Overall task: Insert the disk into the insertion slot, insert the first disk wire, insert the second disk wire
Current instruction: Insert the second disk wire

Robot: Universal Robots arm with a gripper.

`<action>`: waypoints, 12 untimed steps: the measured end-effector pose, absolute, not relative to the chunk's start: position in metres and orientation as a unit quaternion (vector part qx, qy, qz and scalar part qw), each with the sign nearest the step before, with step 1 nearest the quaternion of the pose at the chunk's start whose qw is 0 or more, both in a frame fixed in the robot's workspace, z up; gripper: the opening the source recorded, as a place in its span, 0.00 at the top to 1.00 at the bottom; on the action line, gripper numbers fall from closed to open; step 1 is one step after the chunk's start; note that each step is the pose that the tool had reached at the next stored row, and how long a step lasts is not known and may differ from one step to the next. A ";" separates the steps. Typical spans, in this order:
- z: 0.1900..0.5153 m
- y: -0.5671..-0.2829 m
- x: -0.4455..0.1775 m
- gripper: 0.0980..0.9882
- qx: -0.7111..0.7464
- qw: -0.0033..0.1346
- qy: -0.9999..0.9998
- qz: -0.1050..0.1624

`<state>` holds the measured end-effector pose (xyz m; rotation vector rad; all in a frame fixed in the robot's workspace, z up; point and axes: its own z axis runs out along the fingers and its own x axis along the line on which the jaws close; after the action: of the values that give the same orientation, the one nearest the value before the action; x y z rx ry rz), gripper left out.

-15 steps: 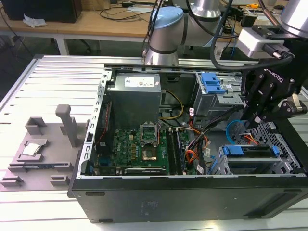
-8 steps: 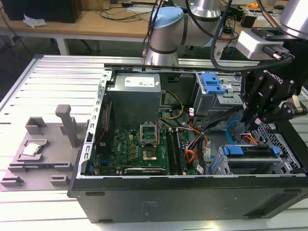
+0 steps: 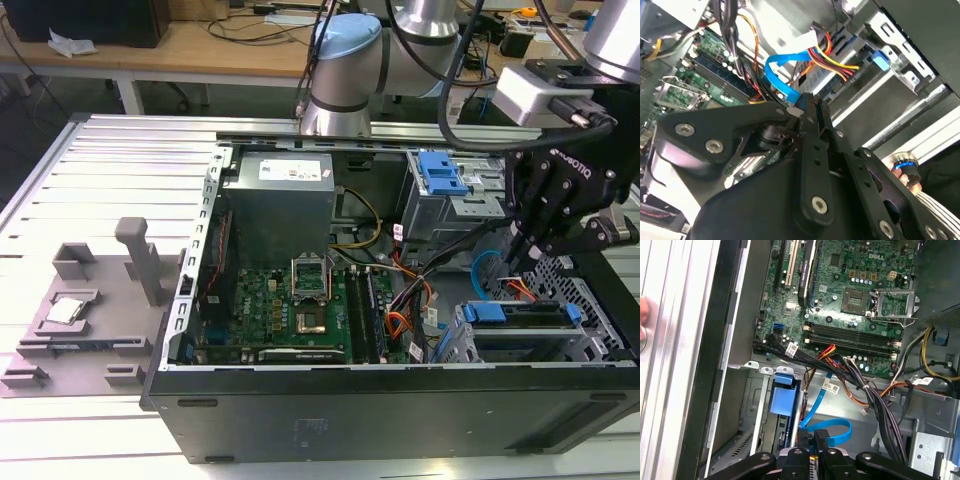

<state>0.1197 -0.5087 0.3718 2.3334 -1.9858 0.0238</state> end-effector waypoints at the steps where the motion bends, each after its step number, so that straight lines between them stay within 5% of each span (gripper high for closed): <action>1: 0.371 -0.512 0.120 0.93 0.761 0.039 -0.648 0.008; 12: 0.358 -0.530 0.120 0.93 0.736 0.044 -0.675 0.010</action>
<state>0.1203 -0.5298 0.3580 2.2512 -2.0631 0.0314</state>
